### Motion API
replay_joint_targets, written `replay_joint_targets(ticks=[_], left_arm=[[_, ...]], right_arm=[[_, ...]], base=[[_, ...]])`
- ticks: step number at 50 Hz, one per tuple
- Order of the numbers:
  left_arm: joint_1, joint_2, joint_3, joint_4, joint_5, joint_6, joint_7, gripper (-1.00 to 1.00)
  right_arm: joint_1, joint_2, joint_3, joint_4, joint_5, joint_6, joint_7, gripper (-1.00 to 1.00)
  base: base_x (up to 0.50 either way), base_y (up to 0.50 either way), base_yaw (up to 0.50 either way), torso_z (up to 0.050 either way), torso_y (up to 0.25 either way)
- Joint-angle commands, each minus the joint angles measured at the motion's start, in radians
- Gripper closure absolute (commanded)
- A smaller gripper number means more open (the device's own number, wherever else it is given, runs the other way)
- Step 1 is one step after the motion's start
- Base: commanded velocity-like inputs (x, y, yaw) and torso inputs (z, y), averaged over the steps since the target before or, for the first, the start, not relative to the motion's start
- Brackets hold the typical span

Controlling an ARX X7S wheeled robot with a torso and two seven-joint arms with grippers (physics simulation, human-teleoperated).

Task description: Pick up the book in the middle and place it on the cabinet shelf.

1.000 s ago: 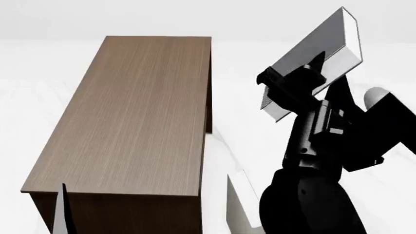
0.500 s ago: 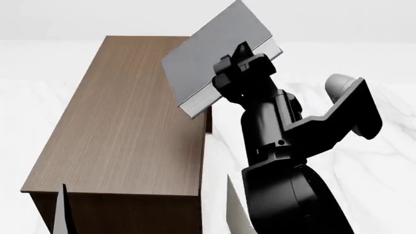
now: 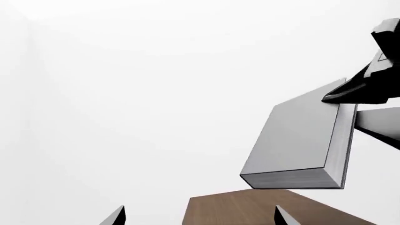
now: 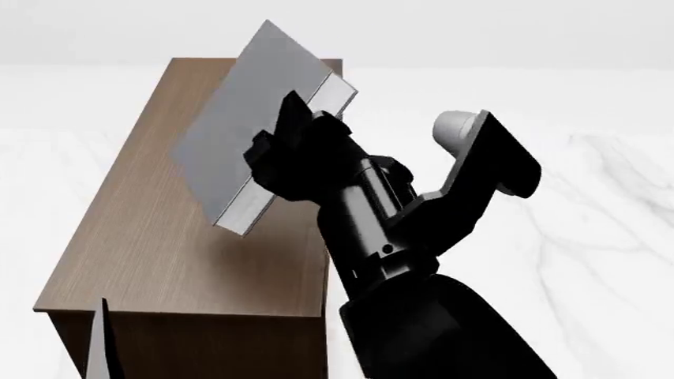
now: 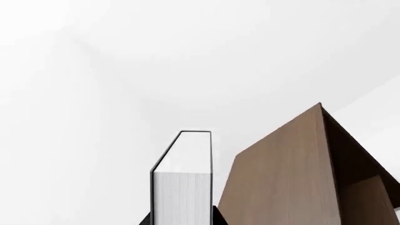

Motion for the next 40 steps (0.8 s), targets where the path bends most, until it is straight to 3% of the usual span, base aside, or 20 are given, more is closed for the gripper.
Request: replay_joint_targets(ticks=[1, 40], left_arm=[[0.0, 0.019, -0.027, -0.001, 0.005, 0.0, 0.02, -1.0], [0.001, 0.012, -0.015, -0.015, 0.003, 0.013, 0.01, -1.0]], right_arm=[[0.027, -0.018, -0.01, -0.053, -0.037, 0.043, -0.059, 1.0], [0.038, -0.058, -0.044, -0.005, -0.043, 0.009, -0.129, 1.0]], base=[[0.0, 0.0, 0.0, 0.0, 0.01], [0.0, 0.0, 0.0, 0.0, 0.001]])
